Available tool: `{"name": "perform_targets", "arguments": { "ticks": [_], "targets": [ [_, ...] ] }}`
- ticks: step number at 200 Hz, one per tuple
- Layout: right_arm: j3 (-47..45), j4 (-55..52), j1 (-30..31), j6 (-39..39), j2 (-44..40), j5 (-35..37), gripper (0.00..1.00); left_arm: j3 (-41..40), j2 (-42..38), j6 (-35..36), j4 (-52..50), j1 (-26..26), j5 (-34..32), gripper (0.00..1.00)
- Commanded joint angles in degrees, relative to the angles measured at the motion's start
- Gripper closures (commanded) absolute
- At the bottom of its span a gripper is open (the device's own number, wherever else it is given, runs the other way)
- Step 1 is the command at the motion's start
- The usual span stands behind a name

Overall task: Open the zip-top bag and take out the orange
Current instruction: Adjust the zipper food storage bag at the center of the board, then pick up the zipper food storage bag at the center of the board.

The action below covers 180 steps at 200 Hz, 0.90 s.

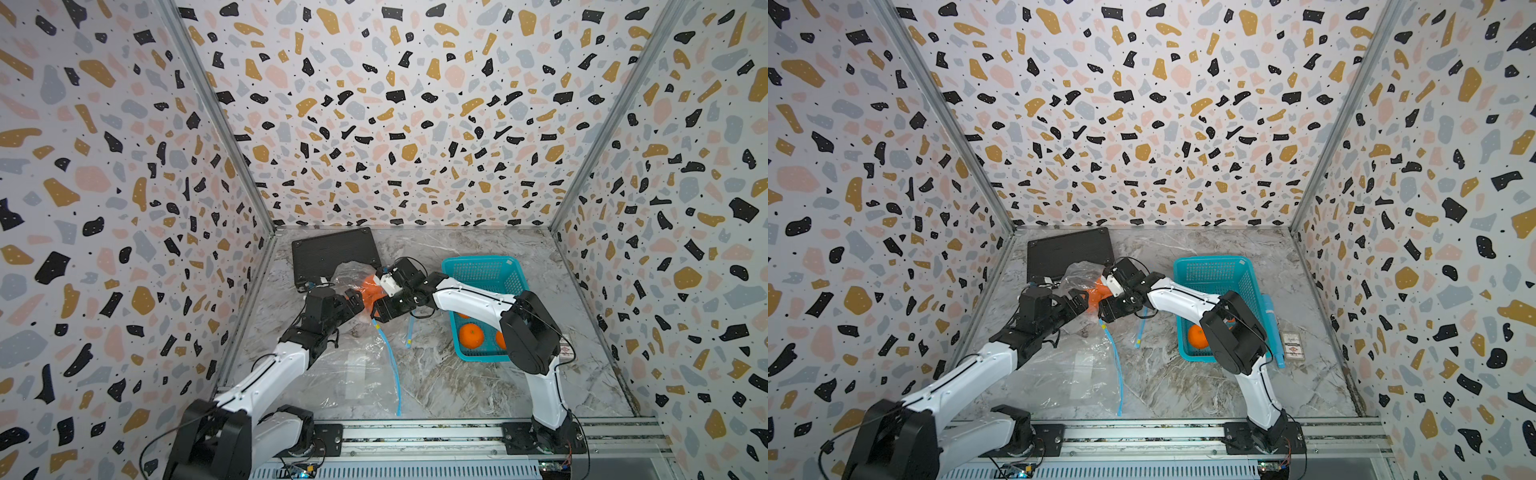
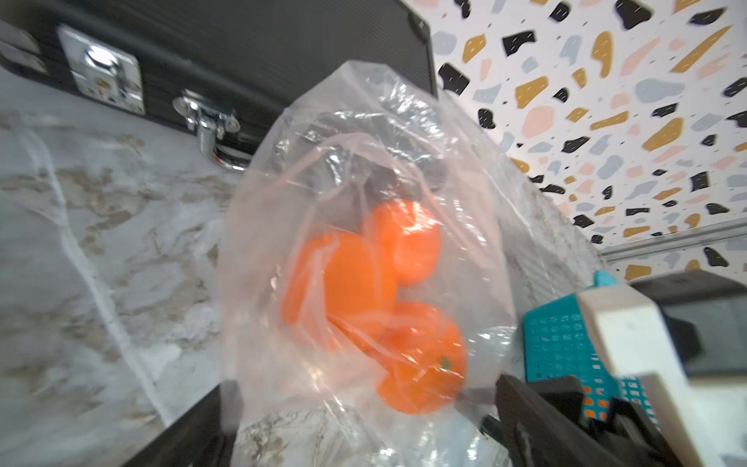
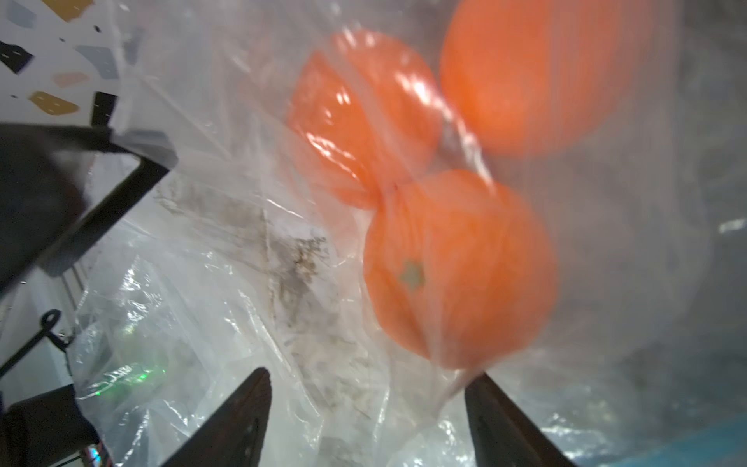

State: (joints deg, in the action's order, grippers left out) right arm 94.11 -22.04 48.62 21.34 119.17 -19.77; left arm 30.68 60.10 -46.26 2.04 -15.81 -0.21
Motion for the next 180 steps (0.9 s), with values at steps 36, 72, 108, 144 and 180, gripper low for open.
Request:
{"name": "perform_targets", "arguments": {
  "ticks": [36, 72, 108, 144, 180],
  "targets": [
    [-1.7, 0.1, -1.5, -1.0, -5.6, 1.7, 0.23, -1.0, -3.5, 0.9, -3.5, -1.4, 11.2, 0.00],
    [-10.1, -1.4, -2.8, 1.6, -12.2, 12.3, 0.21, 2.9, 7.1, 2.9, -2.3, -5.4, 8.9, 0.02],
    [-11.7, -0.8, -5.0, 3.4, -8.4, 11.4, 0.21, 3.9, 14.3, 2.2, 3.4, -6.5, 10.5, 0.06],
    [-12.4, 2.4, -5.5, 5.5, -5.3, 8.3, 0.21, 6.2, 17.2, 2.7, 2.6, -8.3, 7.4, 0.03],
    [-12.3, 4.3, -5.6, 5.3, -2.8, 7.9, 0.21, 5.3, 18.4, 2.5, 4.9, -8.6, 8.4, 0.03]
  ]
}}
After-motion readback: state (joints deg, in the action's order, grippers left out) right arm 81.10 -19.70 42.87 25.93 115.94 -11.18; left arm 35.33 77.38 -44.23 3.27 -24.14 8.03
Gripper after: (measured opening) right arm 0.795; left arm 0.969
